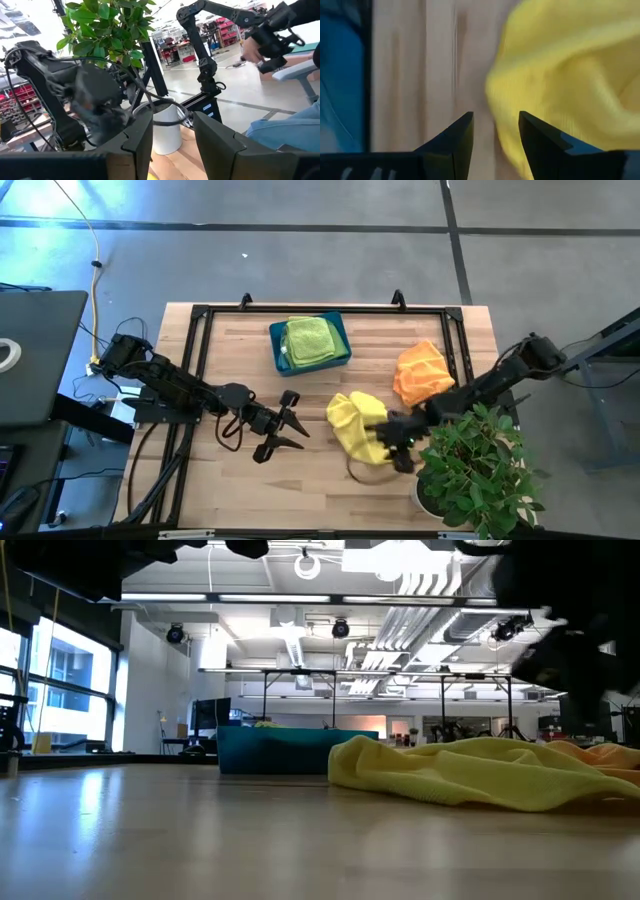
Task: Fold microfiber towels
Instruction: Fold the yellow microfiber cloth
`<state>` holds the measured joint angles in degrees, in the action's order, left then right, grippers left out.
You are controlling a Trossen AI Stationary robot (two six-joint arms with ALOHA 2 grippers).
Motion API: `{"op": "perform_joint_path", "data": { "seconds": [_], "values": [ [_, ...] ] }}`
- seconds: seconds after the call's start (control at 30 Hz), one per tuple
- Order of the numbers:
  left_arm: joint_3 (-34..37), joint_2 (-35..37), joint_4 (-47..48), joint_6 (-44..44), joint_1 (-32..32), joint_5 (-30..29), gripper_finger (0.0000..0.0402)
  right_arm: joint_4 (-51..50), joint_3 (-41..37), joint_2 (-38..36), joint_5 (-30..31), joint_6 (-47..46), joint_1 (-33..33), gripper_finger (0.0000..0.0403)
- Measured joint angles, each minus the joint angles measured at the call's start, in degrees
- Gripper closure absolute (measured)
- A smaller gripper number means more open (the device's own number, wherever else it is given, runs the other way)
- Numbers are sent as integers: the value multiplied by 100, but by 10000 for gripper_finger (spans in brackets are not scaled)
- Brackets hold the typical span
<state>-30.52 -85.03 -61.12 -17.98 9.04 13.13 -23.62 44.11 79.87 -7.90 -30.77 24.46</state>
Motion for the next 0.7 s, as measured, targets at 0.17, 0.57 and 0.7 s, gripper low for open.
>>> {"op": "perform_joint_path", "data": {
  "seconds": [0.17,0.57,0.7],
  "values": [
    [0,0,-28,2,0,0,271,-547,2,217,203,705,360,254],
    [0,0,-44,44,-2,-13,271,-809,-4,785,45,1073,383,254],
    [-2,0,-44,44,-2,-26,271,-808,-4,915,52,1143,384,254]
  ]
}}
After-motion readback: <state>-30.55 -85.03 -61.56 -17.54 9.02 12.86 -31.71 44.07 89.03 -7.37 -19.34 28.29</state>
